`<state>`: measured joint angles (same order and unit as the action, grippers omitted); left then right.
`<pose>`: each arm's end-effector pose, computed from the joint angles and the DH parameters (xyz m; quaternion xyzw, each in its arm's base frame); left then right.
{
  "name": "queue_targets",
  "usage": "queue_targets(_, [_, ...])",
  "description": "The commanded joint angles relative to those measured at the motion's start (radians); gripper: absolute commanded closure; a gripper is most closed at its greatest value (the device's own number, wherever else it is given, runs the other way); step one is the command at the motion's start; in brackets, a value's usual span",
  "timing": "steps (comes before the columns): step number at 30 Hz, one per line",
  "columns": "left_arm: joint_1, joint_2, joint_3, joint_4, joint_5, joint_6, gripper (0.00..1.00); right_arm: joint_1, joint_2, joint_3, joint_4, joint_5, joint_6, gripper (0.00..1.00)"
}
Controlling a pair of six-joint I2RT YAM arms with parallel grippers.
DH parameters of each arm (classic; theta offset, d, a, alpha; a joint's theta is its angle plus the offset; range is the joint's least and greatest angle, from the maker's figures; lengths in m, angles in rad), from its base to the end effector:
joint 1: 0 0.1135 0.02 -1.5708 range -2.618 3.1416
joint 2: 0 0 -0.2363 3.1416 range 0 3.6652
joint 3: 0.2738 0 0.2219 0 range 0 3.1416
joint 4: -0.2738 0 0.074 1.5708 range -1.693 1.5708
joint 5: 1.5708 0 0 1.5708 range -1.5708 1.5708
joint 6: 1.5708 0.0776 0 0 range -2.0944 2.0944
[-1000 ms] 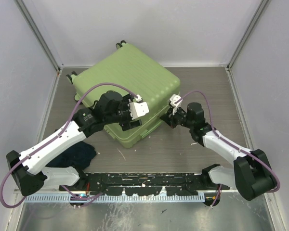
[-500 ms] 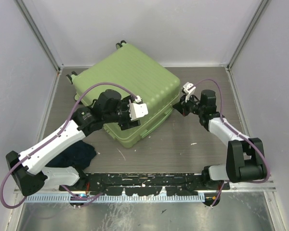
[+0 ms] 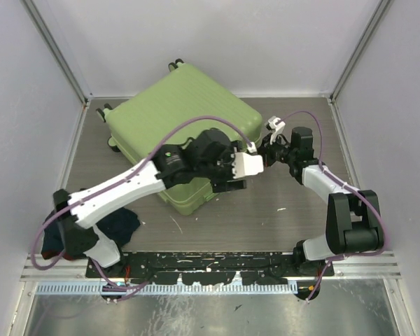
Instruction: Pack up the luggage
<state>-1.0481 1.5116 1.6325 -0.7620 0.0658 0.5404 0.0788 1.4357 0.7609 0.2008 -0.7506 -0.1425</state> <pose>0.1614 -0.2904 0.3441 0.6476 0.6156 -0.1410 0.4263 0.3037 0.0771 0.2014 -0.2776 0.7680 0.2972 0.4948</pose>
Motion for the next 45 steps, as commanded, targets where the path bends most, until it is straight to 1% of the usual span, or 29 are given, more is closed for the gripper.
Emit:
queue_targets(1, [-0.058, 0.125, 0.034, 0.061, -0.063, -0.067, 0.24, -0.010, 0.011, 0.051, 0.153, 0.029, 0.047, 0.99])
queue_targets(3, [-0.073, 0.166, 0.013, 0.129, -0.099, -0.091, 0.21, -0.010, 0.011, 0.051, 0.160, 0.031, 0.056, 0.99])
queue_targets(4, [-0.073, 0.185, 0.013, 0.141, -0.090, -0.117, 0.20, -0.010, 0.010, 0.051, 0.162, 0.032, 0.058, 0.99])
queue_targets(6, [-0.079, 0.220, 0.008, 0.158, -0.081, -0.182, 0.20, -0.010, 0.007, 0.051, 0.163, 0.037, 0.061, 0.99])
queue_targets(8, [-0.088, 0.249, -0.014, 0.180, -0.114, -0.232, 0.20, -0.010, 0.006, 0.041, 0.176, 0.045, 0.089, 0.99])
queue_targets(11, [-0.090, 0.285, -0.060, 0.246, -0.233, -0.274, 0.22, -0.010, 0.000, 0.008, 0.233, 0.042, 0.131, 1.00])
queue_targets(15, [-0.090, 0.337, -0.086, 0.267, -0.349, -0.289, 0.22, -0.011, -0.008, -0.015, 0.264, 0.034, 0.138, 1.00])
queue_targets(20, [-0.089, 0.396, -0.114, 0.289, -0.411, -0.307, 0.22, -0.018, -0.012, -0.027, 0.276, 0.030, 0.122, 0.99])
queue_targets(24, [-0.081, 0.453, -0.121, 0.332, -0.533, -0.321, 0.24, -0.023, -0.009, -0.029, 0.280, 0.038, 0.123, 1.00])
queue_targets(26, [-0.069, 0.463, -0.132, 0.334, -0.539, -0.333, 0.27, -0.026, -0.010, -0.033, 0.285, 0.041, 0.121, 0.99])
queue_targets(31, [-0.048, 0.429, -0.225, 0.307, -0.454, -0.354, 0.37, -0.051, -0.004, -0.023, 0.273, 0.041, 0.103, 0.99])
queue_targets(34, [-0.008, 0.396, -0.287, 0.275, -0.391, -0.364, 0.46, -0.078, 0.006, -0.014, 0.260, 0.027, 0.084, 1.00])
queue_targets(35, [0.006, 0.384, -0.308, 0.269, -0.372, -0.360, 0.50, -0.086, 0.009, -0.012, 0.252, 0.023, 0.074, 0.99])
queue_targets(38, [0.036, 0.342, -0.355, 0.252, -0.326, -0.312, 0.70, -0.111, 0.016, 0.000, 0.221, 0.000, 0.027, 0.99])
queue_targets(43, [0.037, 0.238, -0.496, 0.254, -0.252, -0.164, 0.99, -0.161, 0.001, 0.000, 0.123, -0.051, -0.091, 1.00])
queue_targets(45, [0.036, 0.177, -0.571, 0.270, -0.222, -0.099, 1.00, -0.187, -0.017, -0.004, 0.067, -0.077, -0.164, 0.99])
